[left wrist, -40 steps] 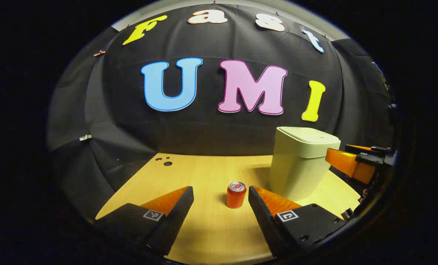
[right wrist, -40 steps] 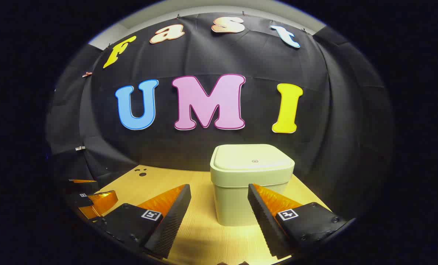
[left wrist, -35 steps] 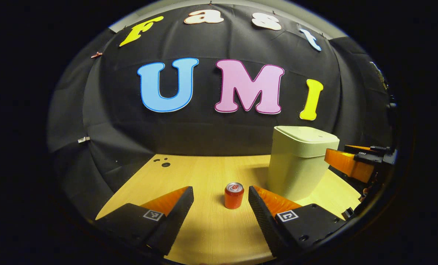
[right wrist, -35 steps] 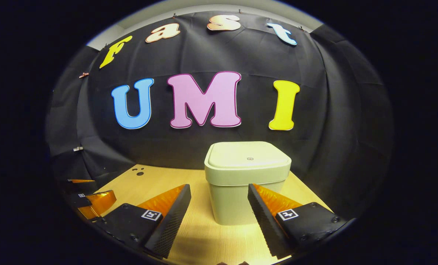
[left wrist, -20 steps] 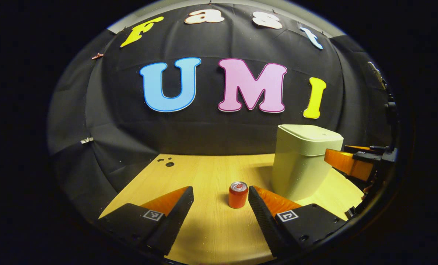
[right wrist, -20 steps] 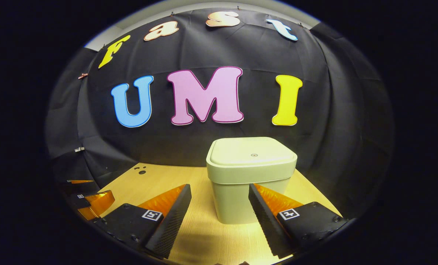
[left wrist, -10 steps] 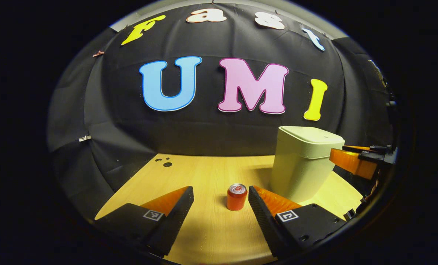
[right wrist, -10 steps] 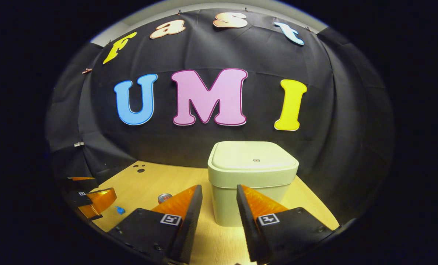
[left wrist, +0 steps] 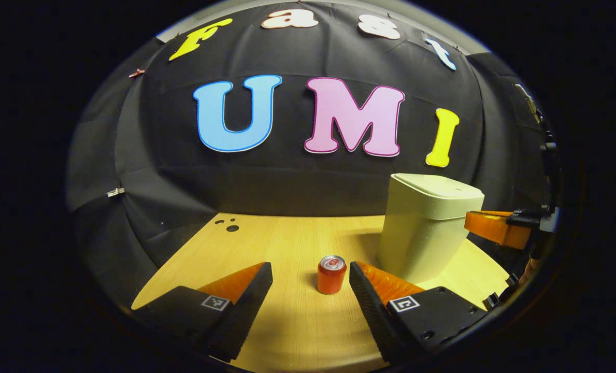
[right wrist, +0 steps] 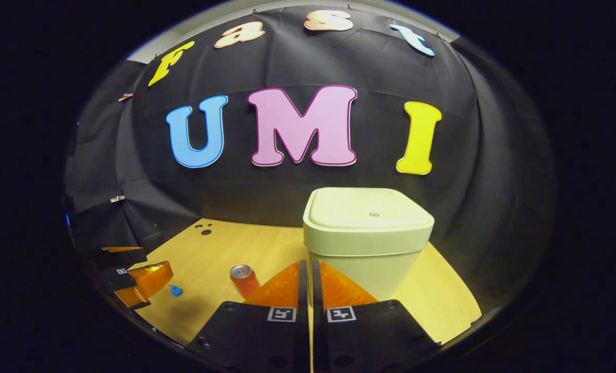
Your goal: Press the lid of the desktop garbage bin to open it, pick up the crumpled paper on the desktop and throw it into the bin, then pick up the pop can on the desktop and drop it into the bin, and finally close the garbage bin lid.
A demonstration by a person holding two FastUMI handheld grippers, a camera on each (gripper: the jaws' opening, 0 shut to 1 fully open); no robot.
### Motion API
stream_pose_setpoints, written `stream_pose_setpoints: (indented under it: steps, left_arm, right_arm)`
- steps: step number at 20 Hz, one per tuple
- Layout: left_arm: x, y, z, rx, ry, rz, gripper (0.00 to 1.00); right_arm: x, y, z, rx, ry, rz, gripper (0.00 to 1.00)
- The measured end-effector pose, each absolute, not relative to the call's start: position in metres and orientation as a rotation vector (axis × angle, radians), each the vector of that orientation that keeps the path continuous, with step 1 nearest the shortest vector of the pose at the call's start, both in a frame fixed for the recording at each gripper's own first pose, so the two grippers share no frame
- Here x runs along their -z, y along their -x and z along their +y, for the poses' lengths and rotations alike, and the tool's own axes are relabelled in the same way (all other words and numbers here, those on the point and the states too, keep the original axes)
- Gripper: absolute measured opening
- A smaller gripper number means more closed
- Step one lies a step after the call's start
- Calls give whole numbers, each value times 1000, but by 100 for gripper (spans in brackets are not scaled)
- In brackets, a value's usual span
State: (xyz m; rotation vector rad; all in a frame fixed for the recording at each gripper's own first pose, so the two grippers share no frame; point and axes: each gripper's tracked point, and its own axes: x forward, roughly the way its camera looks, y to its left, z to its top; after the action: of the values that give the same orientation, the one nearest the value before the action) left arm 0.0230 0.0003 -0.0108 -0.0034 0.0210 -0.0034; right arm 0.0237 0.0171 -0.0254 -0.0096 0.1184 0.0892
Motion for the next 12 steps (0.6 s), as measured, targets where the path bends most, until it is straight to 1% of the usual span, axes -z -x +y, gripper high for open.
stream_pose_setpoints:
  steps: [3, 8, 12]
  left_arm:
    - [13, -24, 3, 4, 4, 30, 96]
    - [18, -25, 4, 4, 5, 42, 96]
    - [23, -24, 8, -8, 19, 54, 96]
  right_arm:
    - [26, -20, 27, -139, 26, 121, 5]
    - [23, -21, 32, -151, 47, 150, 5]
    - [9, -24, 32, -161, 91, 146, 5]
